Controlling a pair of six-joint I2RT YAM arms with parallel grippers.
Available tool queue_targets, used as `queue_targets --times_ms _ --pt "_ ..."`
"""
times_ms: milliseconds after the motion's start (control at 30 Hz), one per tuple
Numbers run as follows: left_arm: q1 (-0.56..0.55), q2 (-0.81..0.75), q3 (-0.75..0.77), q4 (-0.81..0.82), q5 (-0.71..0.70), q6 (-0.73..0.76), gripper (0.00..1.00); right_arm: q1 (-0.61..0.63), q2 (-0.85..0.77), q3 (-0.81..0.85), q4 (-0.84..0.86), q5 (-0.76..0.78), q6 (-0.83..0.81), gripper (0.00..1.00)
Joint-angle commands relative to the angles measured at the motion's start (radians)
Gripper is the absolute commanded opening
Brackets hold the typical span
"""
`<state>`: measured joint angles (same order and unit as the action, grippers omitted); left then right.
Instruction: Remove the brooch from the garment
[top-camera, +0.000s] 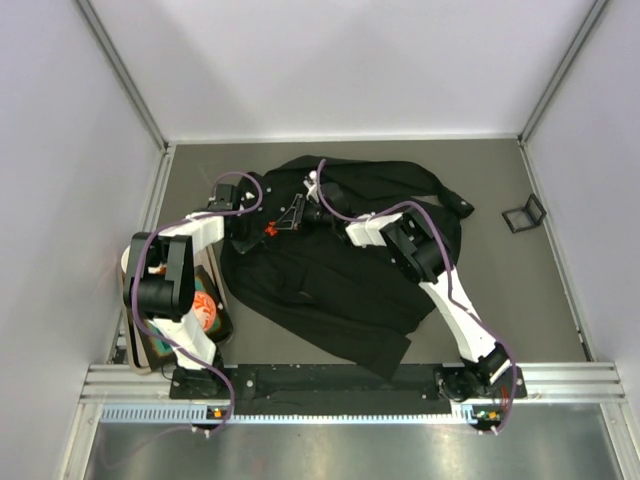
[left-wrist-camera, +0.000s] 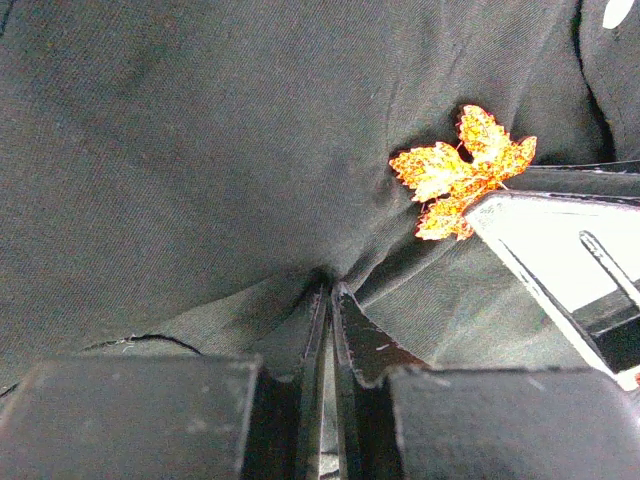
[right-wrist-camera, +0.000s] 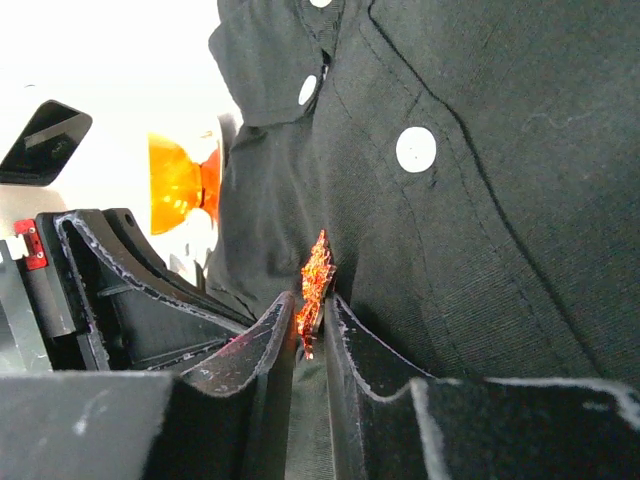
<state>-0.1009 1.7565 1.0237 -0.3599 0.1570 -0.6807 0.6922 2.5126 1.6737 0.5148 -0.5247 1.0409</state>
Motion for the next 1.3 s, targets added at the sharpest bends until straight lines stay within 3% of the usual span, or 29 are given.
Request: queue_targets --times_ms 0,333,667,900,1133,1267 --pt "0.000 -0.003 -0.030 -0.011 -0.057 0.017 0.10 -0.010 0.017 0.073 0.016 -0.057 -0.004 0.19" --pt "0.000 0.001 -0.031 -0.008 -0.054 0.024 0.11 -0.019 0.028 0.086 0.018 -0.080 0.019 0.12" --pt "0.000 -0.011 -0.030 -0.005 -0.050 0.023 0.11 -0.019 0.040 0.087 -0.001 -0.087 0.021 0.13" --pt "0.000 -0.009 -0.033 -0.004 -0.053 0.021 0.11 -0.025 0.064 0.092 0.073 -0.136 0.161 0.01" --pt "0.000 -0.003 -0.034 0.004 -0.051 0.018 0.11 -0.030 0.087 0.057 0.229 -0.205 0.367 0.00" --pt "0.000 -0.008 -0.036 0.007 -0.053 0.017 0.11 -0.031 0.094 0.052 0.232 -0.213 0.390 0.00"
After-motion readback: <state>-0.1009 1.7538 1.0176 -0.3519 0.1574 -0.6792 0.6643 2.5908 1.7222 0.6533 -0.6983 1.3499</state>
